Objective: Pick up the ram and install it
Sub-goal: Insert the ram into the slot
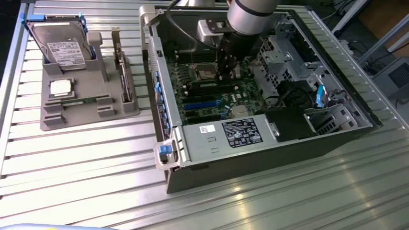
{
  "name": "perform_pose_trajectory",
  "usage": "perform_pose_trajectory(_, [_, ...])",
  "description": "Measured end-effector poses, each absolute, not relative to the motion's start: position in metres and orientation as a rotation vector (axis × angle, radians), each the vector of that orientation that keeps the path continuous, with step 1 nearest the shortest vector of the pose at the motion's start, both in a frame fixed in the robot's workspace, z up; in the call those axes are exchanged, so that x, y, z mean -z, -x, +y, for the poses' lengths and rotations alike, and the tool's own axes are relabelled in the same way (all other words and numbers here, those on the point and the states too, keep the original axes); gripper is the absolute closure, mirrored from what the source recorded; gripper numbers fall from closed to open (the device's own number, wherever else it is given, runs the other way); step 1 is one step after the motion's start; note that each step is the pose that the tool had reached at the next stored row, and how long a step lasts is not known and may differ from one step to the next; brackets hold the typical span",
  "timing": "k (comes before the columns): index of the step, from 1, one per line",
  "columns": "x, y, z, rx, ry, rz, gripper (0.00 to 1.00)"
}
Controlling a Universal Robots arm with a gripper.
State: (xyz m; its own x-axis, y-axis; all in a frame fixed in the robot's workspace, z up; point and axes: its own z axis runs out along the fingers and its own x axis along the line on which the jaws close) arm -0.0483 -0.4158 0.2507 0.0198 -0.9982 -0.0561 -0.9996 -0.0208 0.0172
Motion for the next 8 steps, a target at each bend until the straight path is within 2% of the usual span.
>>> perform_pose_trajectory(8, [-0.2441, 0.0489, -0.4144, -0.058, 2.235, 2.19, 0.88])
